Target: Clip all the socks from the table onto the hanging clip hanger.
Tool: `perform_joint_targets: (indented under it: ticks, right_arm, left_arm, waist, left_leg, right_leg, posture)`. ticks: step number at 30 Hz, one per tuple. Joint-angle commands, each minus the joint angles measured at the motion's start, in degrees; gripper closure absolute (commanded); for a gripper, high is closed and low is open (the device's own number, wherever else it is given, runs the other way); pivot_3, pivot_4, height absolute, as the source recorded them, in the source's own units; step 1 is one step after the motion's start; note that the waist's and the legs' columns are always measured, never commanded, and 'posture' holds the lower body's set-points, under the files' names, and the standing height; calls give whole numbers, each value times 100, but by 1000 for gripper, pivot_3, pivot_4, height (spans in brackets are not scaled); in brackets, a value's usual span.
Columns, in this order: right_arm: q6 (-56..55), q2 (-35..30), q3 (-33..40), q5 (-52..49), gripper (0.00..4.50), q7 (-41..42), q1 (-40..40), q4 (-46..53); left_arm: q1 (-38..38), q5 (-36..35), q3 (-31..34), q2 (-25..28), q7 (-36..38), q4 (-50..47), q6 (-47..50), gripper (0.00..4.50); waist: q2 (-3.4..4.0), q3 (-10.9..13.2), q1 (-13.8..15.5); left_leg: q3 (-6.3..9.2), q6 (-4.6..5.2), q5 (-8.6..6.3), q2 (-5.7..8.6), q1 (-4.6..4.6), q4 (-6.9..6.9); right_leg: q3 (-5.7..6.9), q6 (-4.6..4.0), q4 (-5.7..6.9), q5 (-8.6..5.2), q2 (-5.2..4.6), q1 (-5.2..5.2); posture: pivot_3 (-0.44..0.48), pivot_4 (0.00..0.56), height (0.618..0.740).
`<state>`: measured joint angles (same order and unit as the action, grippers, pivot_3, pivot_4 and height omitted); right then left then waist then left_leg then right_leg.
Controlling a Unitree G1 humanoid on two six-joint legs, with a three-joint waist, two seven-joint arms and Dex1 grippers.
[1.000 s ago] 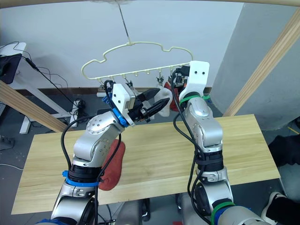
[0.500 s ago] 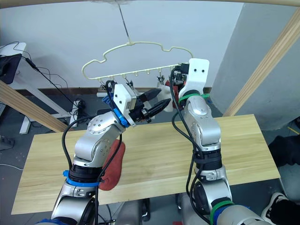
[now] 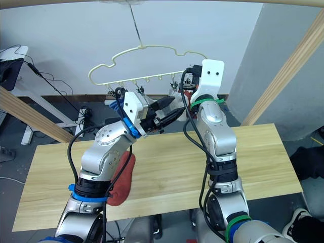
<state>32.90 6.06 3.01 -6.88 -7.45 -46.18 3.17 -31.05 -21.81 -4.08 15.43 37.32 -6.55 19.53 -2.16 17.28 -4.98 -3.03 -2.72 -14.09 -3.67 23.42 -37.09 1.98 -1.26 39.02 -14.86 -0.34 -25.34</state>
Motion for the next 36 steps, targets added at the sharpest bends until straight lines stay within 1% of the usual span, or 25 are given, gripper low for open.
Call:
perform_joint_targets:
  ticks: [1, 4, 6, 9, 11, 13, 15, 17, 20, 23, 28, 32, 36]
  right_arm:
    - [-112, -5, -16, -5, 4475, 20, -109, 130]
    - [-121, -15, -13, -6, 4475, 28, -118, 119]
    - [-127, -27, -14, -6, 4475, 42, -124, 115]
    - [-132, -59, -9, -9, 4500, 79, -136, 106]
    - [-138, -83, 1, -15, 4500, 114, -157, 80]
    - [-137, -118, 10, -31, 4500, 170, -192, 43]
    - [-123, -162, 12, -60, 4500, 249, -232, -6]
    - [-102, -210, 3, -100, 4500, 356, -277, -73]
    - [-73, -288, -21, -150, 4500, 527, -344, -179]
    - [-39, -361, -39, -196, 4500, 658, -393, -255]
    - [7, -378, -44, -228, 4500, 783, -410, -301]
    - [93, -360, -68, -261, 4500, 877, -364, -250]
    - [160, -349, -81, -279, 4500, 959, -355, -237]
  left_arm:
    - [199, 86, 42, 9, -147, -390, -129, 1772]
    - [455, 223, 57, 35, -360, -575, -138, 1772]
    - [926, 352, 205, 42, -734, -807, -22, 1772]
    - [1811, 551, 406, 147, -1129, -1123, 66, 1210]
    - [2391, 776, 507, 257, -1289, -1199, -98, 652]
    - [2863, 917, 705, 224, -1628, -1207, -48, 7]
    - [3160, 875, 843, 167, -1819, -1240, 166, 7]
    - [3376, 875, 883, 176, -1860, -1242, 225, 7]
    - [3493, 914, 1016, 112, -2113, -1112, 368, 7]
    - [3424, 921, 1235, 37, -2418, -798, 590, 7]
    - [3252, 974, 1346, -112, -2758, -351, 767, 7]
    - [3057, 1111, 1236, -256, -3008, -34, 867, 7]
    - [3010, 1168, 1133, -286, -3021, 139, 1068, 7]
  waist:
    - [0, 0, 1]
    - [0, 0, 1]
    - [-1, -2, -6]
    - [-1, -6, -32]
    - [0, -5, -23]
    - [-1, -6, -11]
    - [-1, -6, 2]
    - [-1, -6, 19]
    - [-1, -6, 19]
    - [-1, -6, 18]
    - [-2, -7, -4]
    - [-3, -7, 5]
    - [-4, -7, -4]
  left_leg:
    - [1, 0, 0, 0, 0, 0]
    - [1, 0, 0, -1, 0, 0]
    - [1, 0, 0, -1, 0, 0]
    - [7, 2, -1, -3, -8, 4]
    - [11, 9, -5, -4, -10, 6]
    - [18, 21, -12, -5, -10, 3]
    - [25, 24, -12, -3, -11, 0]
    - [31, 28, -10, 0, -10, -2]
    - [31, 32, -8, 2, -9, -5]
    - [32, 32, -7, 0, -9, -4]
    - [31, 32, -7, -1, -9, 1]
    - [30, 32, -7, 0, -5, -1]
    - [30, 32, -7, -1, -7, 1]
  right_leg:
    - [0, 0, 0, 0, 0, 0]
    - [0, 0, 0, 0, 0, 0]
    - [0, 0, 0, 0, -1, 0]
    - [-13, 0, 2, 0, -1, 0]
    - [-10, 0, 2, 0, -1, -1]
    - [-7, -1, 6, 0, -1, 0]
    - [-7, -4, 7, 3, -5, 1]
    - [-4, -2, 6, 7, -6, 2]
    - [-4, 1, 6, 13, -6, 2]
    - [-3, 0, 6, 15, -5, 2]
    - [-1, 0, 6, 15, -4, 1]
    - [-1, 0, 2, 16, -6, 1]
    - [-1, 0, 4, 16, -6, 0]
  posture:
    - [-182, 260, 740]
    - [-182, 260, 740]
    - [-183, 261, 740]
    - [-177, 265, 740]
    - [-174, 266, 740]
    - [-170, 268, 740]
    - [-163, 270, 740]
    - [-159, 269, 740]
    - [-160, 269, 740]
    - [-158, 268, 740]
    - [-158, 265, 740]
    - [-160, 265, 740]
    - [-168, 265, 740]
